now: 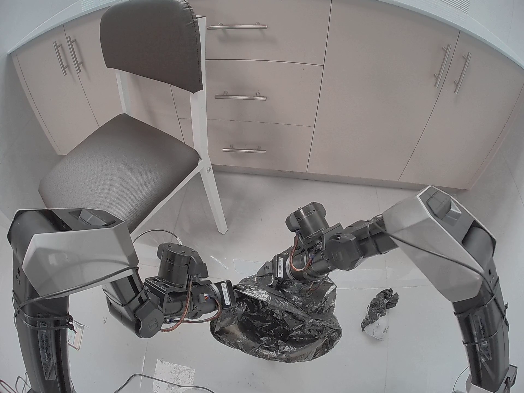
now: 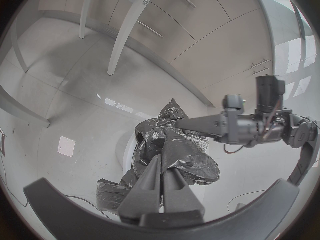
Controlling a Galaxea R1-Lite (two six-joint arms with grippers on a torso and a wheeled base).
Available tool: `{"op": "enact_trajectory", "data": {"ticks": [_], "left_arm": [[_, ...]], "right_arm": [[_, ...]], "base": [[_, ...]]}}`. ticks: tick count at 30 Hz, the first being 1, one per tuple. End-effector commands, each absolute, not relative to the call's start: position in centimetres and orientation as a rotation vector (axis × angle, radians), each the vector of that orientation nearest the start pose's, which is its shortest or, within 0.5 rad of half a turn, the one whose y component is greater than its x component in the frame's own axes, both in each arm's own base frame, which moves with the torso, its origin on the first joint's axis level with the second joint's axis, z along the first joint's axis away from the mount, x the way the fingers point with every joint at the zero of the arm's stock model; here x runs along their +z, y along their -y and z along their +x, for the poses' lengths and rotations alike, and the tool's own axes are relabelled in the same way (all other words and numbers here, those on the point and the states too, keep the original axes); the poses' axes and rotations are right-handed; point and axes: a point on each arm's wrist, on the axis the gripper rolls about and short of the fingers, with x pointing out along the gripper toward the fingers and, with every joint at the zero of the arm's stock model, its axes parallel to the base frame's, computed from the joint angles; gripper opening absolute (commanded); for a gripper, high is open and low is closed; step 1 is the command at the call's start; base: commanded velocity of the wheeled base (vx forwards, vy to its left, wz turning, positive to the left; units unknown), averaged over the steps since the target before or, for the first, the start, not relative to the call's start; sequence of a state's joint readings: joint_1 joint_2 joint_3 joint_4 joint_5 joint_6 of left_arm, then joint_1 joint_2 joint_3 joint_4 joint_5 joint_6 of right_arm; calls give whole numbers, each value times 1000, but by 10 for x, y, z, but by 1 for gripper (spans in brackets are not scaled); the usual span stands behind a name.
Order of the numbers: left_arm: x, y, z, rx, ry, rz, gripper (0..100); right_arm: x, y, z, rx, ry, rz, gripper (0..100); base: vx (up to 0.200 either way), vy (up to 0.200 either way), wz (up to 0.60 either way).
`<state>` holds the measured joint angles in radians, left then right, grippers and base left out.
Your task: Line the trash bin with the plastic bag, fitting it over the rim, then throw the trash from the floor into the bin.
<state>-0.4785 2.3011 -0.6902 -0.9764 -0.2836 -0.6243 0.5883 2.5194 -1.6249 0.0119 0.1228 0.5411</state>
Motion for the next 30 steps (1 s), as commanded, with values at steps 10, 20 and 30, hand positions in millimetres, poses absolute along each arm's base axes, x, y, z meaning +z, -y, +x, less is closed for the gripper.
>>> {"op": "enact_trajectory", "data": {"ticks": [10, 20, 30], "left_arm": [[-15, 166, 308, -505, -852, -513, 0], [-15, 166, 308, -505, -852, -513, 0], [-15, 166, 308, -506, -852, -512, 0]], "right_arm": [[44, -210, 345, 317, -1032, 304, 100], [20, -181, 362, 255, -956, 342, 100], [2, -186, 365, 259, -987, 327, 100]], "base": [[0, 0, 0], [0, 0, 0], [0, 0, 0]]}}
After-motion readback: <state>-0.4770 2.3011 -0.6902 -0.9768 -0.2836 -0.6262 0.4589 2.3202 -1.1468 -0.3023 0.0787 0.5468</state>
